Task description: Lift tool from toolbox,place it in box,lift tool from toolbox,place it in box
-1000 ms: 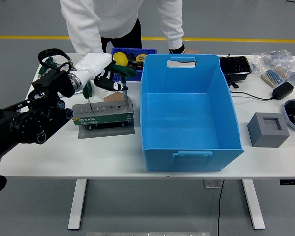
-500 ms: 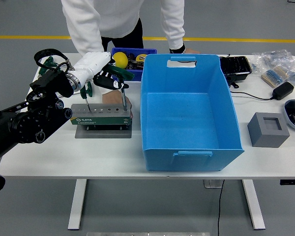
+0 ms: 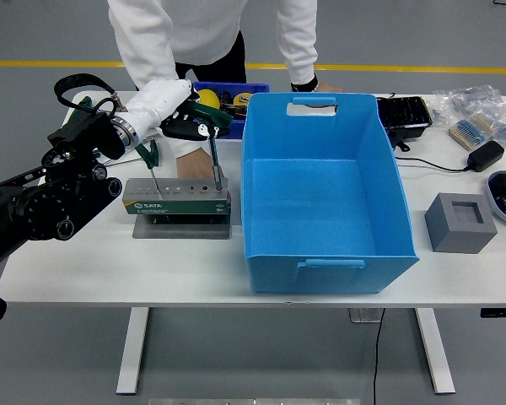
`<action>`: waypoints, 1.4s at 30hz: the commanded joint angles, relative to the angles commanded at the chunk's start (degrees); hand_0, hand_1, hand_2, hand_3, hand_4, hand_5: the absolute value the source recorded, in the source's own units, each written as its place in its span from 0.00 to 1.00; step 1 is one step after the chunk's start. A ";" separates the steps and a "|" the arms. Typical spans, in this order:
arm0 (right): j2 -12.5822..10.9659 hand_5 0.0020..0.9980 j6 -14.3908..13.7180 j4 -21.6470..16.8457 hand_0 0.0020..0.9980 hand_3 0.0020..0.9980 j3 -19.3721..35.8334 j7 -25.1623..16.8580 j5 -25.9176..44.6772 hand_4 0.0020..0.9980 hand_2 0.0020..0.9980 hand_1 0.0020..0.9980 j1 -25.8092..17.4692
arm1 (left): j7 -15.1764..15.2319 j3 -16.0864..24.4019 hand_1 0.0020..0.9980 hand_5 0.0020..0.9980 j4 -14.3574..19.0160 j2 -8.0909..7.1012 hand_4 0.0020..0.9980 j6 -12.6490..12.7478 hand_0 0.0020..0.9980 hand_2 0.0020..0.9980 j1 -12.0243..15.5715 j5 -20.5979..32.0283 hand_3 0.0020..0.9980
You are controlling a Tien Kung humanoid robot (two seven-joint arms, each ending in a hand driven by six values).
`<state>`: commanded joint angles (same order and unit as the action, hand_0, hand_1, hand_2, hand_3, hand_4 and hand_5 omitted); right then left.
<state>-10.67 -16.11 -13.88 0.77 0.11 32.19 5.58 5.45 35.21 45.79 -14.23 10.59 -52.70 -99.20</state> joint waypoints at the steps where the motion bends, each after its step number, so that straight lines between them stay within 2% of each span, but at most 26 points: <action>1: 0.01 0.70 0.00 0.01 0.72 0.60 -0.02 0.00 0.01 0.83 0.78 0.73 -0.04 | 0.01 0.06 0.01 0.75 0.28 -0.06 0.73 -0.04 0.20 0.05 -0.05 -0.05 0.04; 16: 0.16 0.70 -0.07 0.24 0.72 0.60 0.48 -0.07 0.16 0.83 0.78 0.73 -0.80 | 2.83 -0.12 0.01 0.70 4.12 -1.26 0.70 1.37 0.20 0.05 -1.20 -0.92 0.03; 32: 0.21 0.70 -0.13 0.27 0.72 0.60 1.02 -0.17 0.14 0.83 0.77 0.73 -0.94 | 2.44 0.41 0.01 0.70 6.86 -2.88 0.70 0.60 0.20 0.05 -4.15 -1.59 0.03; 42: 0.05 0.70 -0.26 0.32 0.72 0.60 1.19 -0.69 0.42 0.83 0.77 0.72 -0.86 | 1.75 2.29 0.00 0.70 10.14 -4.73 0.70 0.03 0.20 0.04 -7.21 -2.48 0.03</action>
<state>-10.62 -16.38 -13.56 1.96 -0.58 32.61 4.72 7.20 37.50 55.93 -18.97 10.62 -59.90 -101.68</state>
